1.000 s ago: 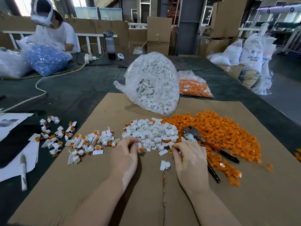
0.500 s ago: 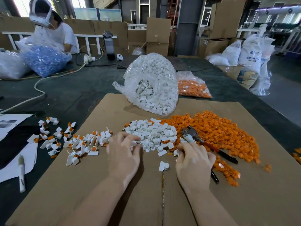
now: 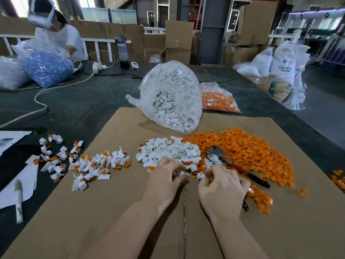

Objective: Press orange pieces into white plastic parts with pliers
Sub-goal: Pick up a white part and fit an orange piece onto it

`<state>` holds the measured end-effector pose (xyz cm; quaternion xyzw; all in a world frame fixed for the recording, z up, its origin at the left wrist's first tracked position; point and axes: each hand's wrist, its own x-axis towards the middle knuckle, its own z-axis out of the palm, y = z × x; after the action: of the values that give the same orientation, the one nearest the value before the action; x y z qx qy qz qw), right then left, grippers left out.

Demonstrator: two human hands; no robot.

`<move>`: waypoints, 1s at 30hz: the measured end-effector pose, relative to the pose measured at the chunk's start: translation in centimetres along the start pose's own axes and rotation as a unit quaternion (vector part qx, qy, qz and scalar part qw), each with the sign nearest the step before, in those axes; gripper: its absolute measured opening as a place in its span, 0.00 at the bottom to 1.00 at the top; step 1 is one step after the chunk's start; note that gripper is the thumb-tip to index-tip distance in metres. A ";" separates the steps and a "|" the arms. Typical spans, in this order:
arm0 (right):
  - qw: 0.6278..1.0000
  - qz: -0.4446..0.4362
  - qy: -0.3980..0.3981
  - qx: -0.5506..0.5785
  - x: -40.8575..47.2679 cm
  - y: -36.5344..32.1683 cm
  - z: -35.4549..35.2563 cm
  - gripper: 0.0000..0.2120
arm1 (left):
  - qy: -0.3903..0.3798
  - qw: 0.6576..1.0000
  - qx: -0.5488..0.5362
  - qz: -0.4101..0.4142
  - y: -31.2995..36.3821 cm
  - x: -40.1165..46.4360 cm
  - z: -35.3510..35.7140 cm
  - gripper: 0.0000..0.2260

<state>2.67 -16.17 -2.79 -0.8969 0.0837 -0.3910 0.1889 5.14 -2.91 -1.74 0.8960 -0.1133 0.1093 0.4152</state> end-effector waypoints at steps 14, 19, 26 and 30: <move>0.985 -0.103 -0.119 0.076 0.1 0.3 0.1 0.11 | 0.036 0.996 -0.075 -0.034 -0.3 -0.5 0.2 0.09; 0.980 -0.113 -0.111 0.117 0.2 0.1 -0.2 0.13 | 0.013 0.999 -0.031 -0.007 -0.5 -0.4 0.2 0.05; 0.968 -0.117 -0.141 0.172 0.2 -0.2 -0.7 0.08 | 0.016 0.999 -0.027 -0.017 -0.6 -0.2 0.3 0.05; 0.967 -0.120 -0.142 0.172 0.2 -0.2 -0.7 0.09 | 0.016 1.000 -0.024 -0.010 -0.6 -0.3 0.3 0.12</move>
<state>2.31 -16.24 -2.17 -0.9007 -0.1205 -0.2878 0.3023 5.06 -2.75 -2.47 0.8850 -0.0998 0.1167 0.4396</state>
